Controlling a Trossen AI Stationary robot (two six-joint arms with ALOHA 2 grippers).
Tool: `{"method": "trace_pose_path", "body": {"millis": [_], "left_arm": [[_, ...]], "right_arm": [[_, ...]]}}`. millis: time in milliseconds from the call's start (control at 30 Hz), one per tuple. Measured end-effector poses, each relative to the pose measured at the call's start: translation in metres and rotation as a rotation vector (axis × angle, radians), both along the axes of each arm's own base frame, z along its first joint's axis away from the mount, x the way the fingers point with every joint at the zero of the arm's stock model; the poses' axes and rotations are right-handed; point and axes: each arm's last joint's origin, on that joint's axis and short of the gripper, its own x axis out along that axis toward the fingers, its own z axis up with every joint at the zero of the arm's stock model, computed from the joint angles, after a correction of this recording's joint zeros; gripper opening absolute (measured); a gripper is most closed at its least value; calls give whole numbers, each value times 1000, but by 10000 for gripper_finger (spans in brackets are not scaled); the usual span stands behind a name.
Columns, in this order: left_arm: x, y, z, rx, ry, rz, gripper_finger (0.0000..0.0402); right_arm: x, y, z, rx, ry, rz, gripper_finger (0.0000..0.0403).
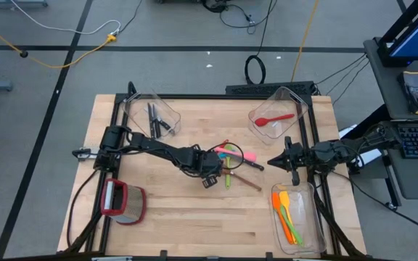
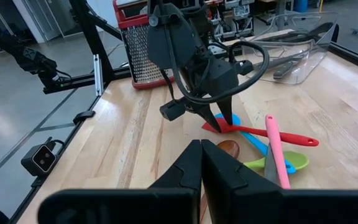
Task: Pick & Place Kitchen Items
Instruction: Put the red spatula into the bottom transparent bin
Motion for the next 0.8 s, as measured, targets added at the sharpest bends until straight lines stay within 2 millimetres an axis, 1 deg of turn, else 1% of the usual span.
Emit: {"method": "trace_pose_path", "body": {"millis": [467,700,800], "left_arm": [[0,4,0,-13,0,8,124],[4,4,1,1,-24,-44,124],[3,4,5,-15,-42,-27,124]], "right_arm": [[0,0,0,0,0,1,0],[0,0,0,0,0,1,0],[0,0,0,0,0,1,0]]}}
